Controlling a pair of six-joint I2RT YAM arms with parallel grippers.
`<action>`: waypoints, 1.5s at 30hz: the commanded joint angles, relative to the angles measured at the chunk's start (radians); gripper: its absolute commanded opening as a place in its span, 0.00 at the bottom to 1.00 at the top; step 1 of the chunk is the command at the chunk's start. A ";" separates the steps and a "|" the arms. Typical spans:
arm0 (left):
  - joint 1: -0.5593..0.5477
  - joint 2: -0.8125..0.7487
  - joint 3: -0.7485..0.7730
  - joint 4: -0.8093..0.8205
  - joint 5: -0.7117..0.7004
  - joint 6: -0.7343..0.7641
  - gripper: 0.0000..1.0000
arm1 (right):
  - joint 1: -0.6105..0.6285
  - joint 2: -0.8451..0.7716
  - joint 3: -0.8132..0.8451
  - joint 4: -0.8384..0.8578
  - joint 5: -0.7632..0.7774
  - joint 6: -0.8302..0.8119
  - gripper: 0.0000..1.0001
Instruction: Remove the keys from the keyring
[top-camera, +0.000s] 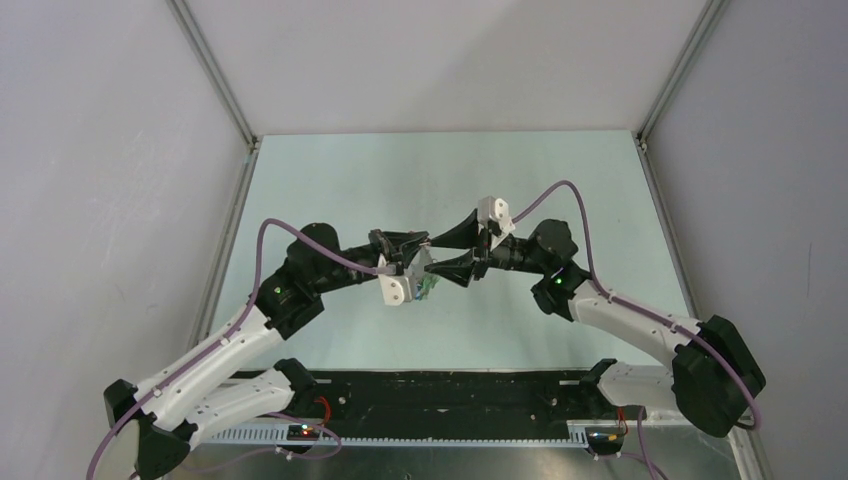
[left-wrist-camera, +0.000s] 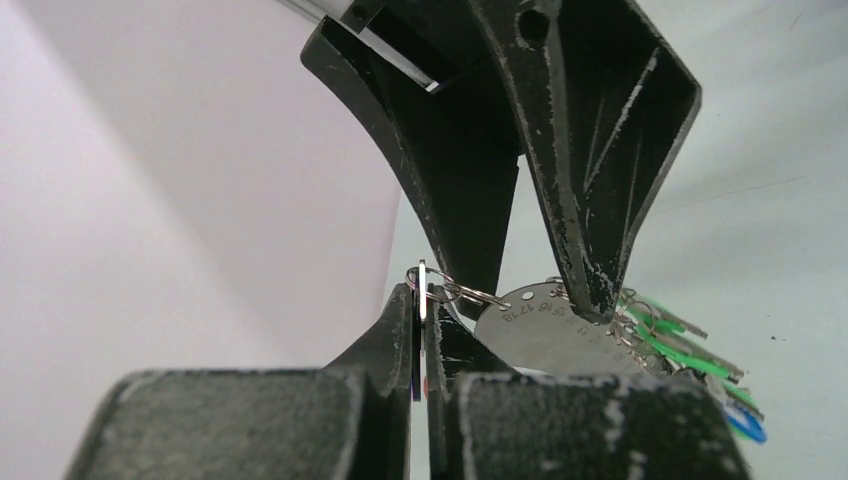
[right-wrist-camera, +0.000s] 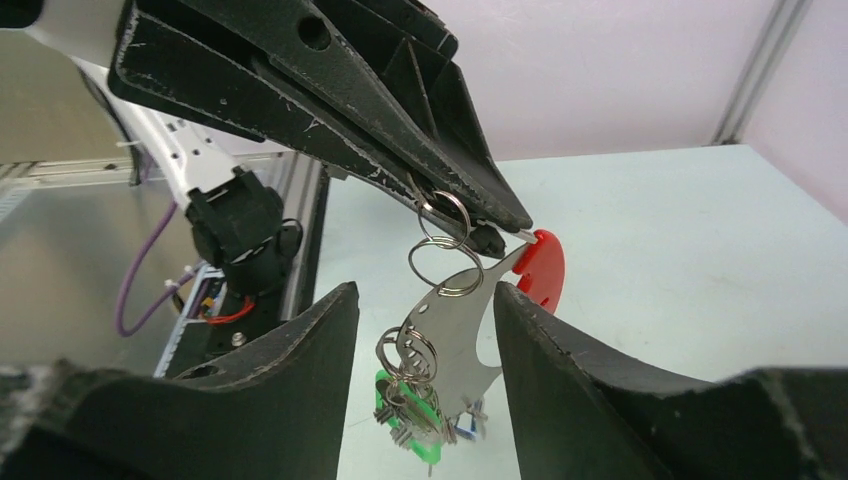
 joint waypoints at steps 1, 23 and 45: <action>-0.005 -0.012 0.001 0.055 -0.071 0.001 0.00 | 0.021 -0.041 0.038 -0.062 0.126 -0.095 0.59; -0.079 -0.036 0.101 -0.229 -0.403 -0.148 0.00 | 0.150 -0.074 0.008 -0.086 0.296 -0.317 0.50; -0.125 -0.010 0.147 -0.271 -0.500 -0.153 0.00 | 0.260 0.057 0.007 0.025 0.566 -0.368 0.43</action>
